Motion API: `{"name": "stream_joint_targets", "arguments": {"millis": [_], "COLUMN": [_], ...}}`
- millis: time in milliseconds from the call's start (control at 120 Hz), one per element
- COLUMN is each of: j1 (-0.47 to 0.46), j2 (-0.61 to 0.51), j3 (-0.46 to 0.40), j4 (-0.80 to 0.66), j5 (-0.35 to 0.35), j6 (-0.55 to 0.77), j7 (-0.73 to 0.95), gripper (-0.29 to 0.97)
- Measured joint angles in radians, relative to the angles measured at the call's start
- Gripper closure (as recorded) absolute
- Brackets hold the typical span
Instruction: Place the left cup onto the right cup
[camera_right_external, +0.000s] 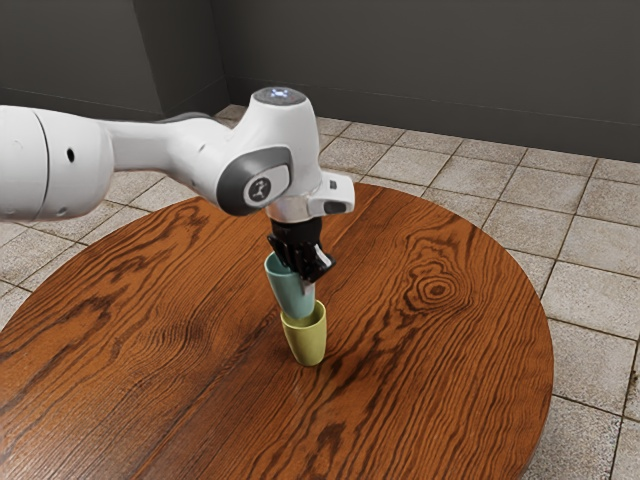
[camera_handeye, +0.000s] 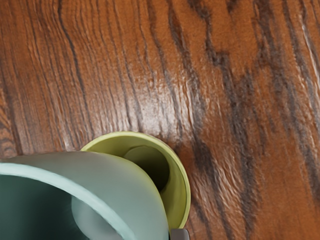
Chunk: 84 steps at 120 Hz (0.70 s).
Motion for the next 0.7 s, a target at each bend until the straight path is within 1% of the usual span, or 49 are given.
{"name": "stream_joint_targets", "arguments": {"millis": [358,425,492,617,700], "j1": [0.0,0.0,0.0,0.0,0.0], "j2": [0.019,0.021,0.023,0.025,0.025], "j3": [0.001,0.001,0.002,0.002,0.002], "j4": [-0.001,-0.001,-0.001,0.0,0.0], "j5": [0.003,0.002,-0.001,-0.003,-0.004], "j6": [0.003,0.003,0.003,0.003,0.003], "j7": [-0.008,-0.008,-0.007,-0.005,-0.004], "gripper": [0.78,0.76,0.68,0.41,0.28]}}
